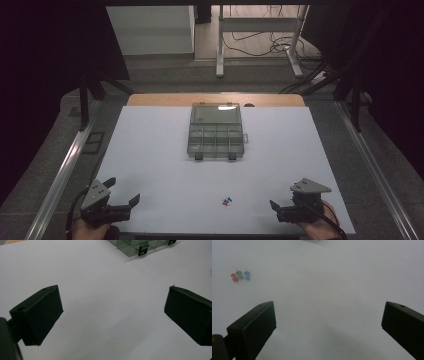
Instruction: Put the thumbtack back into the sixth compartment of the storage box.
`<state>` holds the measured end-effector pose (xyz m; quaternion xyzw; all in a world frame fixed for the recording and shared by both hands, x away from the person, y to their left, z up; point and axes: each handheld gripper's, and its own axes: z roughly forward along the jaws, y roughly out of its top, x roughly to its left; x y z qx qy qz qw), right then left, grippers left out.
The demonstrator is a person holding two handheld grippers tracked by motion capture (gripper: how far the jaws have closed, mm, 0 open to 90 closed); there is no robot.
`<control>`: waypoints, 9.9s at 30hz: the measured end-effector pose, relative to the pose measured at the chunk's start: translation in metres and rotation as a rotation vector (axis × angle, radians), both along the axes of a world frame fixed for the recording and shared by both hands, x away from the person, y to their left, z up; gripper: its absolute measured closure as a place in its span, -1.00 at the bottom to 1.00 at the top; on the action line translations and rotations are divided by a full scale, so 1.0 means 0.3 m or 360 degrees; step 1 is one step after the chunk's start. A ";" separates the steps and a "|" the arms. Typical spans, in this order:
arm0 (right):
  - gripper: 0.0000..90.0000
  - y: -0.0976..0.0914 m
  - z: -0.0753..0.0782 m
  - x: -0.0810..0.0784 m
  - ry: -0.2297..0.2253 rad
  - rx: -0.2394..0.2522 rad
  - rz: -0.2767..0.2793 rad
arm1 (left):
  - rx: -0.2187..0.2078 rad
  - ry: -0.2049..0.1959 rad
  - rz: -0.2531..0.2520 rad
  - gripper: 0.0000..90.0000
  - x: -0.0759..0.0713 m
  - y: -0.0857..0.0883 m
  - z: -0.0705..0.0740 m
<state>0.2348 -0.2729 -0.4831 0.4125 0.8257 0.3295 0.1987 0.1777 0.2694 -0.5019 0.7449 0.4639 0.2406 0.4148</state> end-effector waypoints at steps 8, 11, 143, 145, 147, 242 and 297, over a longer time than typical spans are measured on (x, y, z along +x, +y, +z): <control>-1.00 0.041 0.015 0.018 0.0030 0.0037 0.0076 | -0.0008 0.0003 -0.0003 -0.95 0.002 0.001 0.000; -1.00 0.057 0.017 0.023 0.0063 0.0039 0.0090 | -0.0008 0.0002 -0.0004 -0.95 0.002 0.001 0.000; 0.83 0.499 0.037 0.330 0.0255 -0.0027 0.0510 | 0.0038 0.0013 -0.0060 -0.94 0.022 -0.015 0.000; 0.83 0.506 0.039 0.343 0.0242 -0.0023 0.0507 | 0.0039 0.0014 -0.0061 -0.94 0.022 -0.015 0.000; 0.83 0.509 0.039 0.349 0.0241 -0.0017 0.0506 | 0.0041 0.0014 -0.0062 -0.94 0.022 -0.015 0.000; -0.51 0.598 0.041 0.425 0.0037 -0.0066 0.0419 | 0.0074 0.0018 -0.0097 -0.94 0.026 -0.024 0.000; 0.63 0.498 -0.072 0.149 0.0405 -0.0214 0.0685 | 0.0075 0.0014 -0.0105 -0.94 0.030 -0.027 0.001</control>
